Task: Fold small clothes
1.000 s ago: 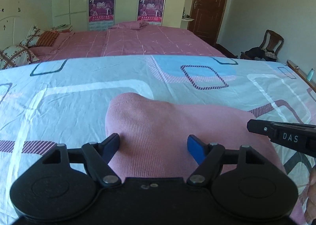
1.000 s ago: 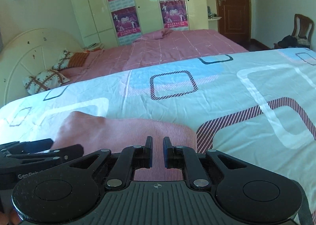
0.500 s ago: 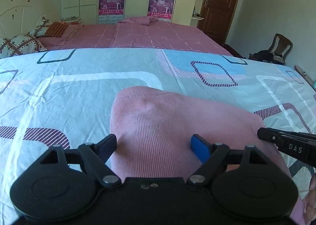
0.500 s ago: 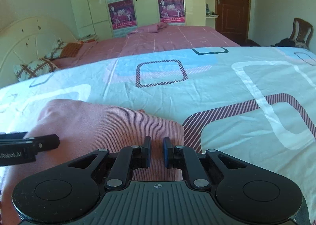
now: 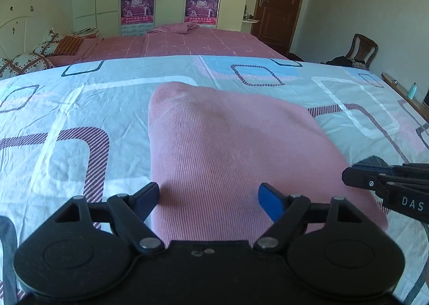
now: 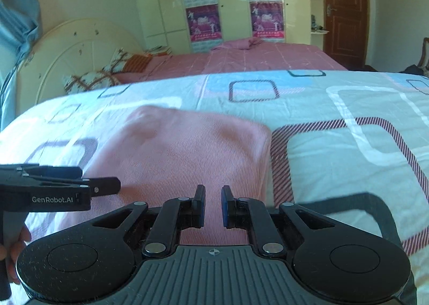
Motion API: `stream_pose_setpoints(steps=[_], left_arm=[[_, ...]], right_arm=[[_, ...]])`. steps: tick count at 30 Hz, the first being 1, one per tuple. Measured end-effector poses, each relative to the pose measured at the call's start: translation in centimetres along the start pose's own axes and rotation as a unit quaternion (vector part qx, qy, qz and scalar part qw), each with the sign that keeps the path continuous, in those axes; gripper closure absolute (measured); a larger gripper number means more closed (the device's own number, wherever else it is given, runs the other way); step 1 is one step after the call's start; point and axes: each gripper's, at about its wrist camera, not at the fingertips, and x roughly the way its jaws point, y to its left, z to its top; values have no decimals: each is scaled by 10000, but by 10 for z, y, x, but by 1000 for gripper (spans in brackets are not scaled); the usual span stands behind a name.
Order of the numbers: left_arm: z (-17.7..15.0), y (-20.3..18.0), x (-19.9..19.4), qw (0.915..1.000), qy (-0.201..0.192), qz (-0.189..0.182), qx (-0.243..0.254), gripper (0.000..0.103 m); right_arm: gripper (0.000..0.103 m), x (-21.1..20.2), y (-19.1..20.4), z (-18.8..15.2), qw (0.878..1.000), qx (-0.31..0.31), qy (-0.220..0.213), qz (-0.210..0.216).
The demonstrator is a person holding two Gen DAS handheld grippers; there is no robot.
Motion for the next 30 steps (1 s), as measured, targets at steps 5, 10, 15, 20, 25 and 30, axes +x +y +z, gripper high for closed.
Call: stream_pose_setpoints(steps=[5, 10, 15, 20, 25, 30], left_arm=[[-22, 4, -3, 9998, 198, 35, -44, 24], [-38, 14, 6, 9983, 428, -83, -394, 23], [-29, 21, 1, 9969, 461, -254, -580, 23], [-6, 34, -6, 9956, 161, -264, -889, 8], [15, 49, 22, 9917, 291, -388, -1191, 9], [21, 61, 51, 9839, 450, -707, -1582, 11]], right_arm=[[93, -8, -2, -25, 9998, -59, 178, -60], [94, 1, -16, -47, 9988, -130, 420, -223], [93, -9, -21, -42, 9990, -44, 429, -69], [52, -18, -37, -18, 9983, 519, 213, 164], [32, 5, -54, 3, 9956, 853, 194, 326], [32, 41, -75, 13, 9851, 1495, 407, 747]])
